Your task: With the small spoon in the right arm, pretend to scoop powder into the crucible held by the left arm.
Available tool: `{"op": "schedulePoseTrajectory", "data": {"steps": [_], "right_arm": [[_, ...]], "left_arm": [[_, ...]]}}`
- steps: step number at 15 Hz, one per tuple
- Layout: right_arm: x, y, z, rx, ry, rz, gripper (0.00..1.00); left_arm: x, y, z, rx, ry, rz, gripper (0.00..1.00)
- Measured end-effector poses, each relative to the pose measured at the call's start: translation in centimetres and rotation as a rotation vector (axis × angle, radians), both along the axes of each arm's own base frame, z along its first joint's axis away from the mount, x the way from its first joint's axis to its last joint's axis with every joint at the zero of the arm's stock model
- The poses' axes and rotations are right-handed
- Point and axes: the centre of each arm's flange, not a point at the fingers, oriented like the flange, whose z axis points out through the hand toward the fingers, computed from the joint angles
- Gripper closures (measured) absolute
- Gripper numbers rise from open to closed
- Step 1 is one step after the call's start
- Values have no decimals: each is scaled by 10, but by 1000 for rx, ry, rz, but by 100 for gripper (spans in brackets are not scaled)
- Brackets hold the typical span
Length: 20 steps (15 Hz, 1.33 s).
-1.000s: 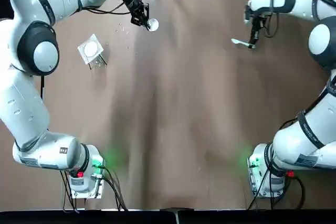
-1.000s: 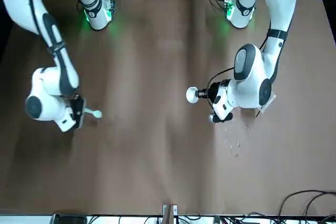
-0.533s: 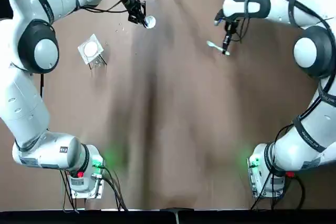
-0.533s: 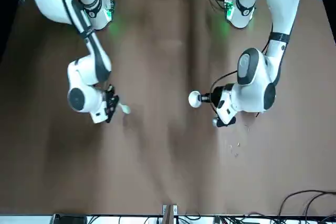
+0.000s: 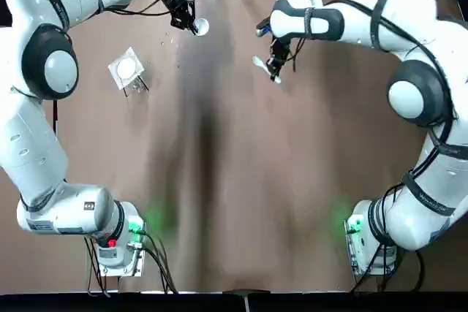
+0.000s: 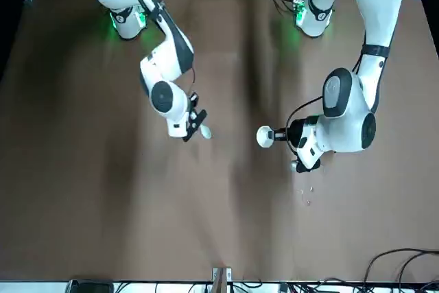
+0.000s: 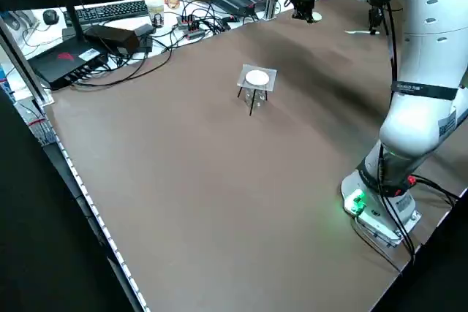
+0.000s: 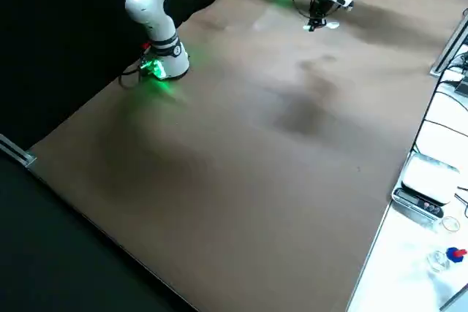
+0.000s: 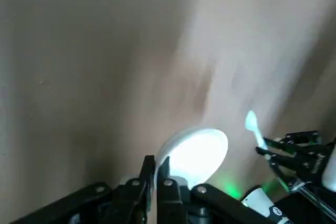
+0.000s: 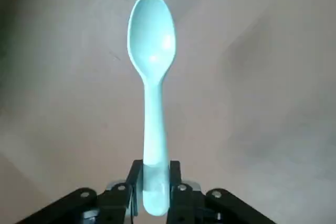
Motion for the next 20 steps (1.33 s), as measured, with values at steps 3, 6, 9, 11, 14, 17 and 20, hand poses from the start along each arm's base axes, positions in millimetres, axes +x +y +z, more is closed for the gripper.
{"op": "schedulePoseTrajectory", "data": {"steps": [3,6,9,11,14,17,20], "right_arm": [[-8,37,-24,-16,29,-72,76],[-7,62,-48,-15,73,-178,76],[-1,74,-68,-2,117,-244,76],[0,76,-79,-5,132,-266,76],[5,78,-87,-8,137,-285,76],[14,75,-87,-18,87,-283,76],[28,70,-74,-60,-10,-247,76]], "left_arm": [[-1,-2,0,1,0,-4,94],[-1,-3,-1,8,-3,-11,94],[-2,-4,-1,9,-3,-12,94],[-2,-4,-1,9,-3,-12,94],[-1,-3,-1,9,-3,-11,94],[-2,-4,-1,9,-3,-13,94],[-4,-10,-1,10,-1,-19,94]]}}
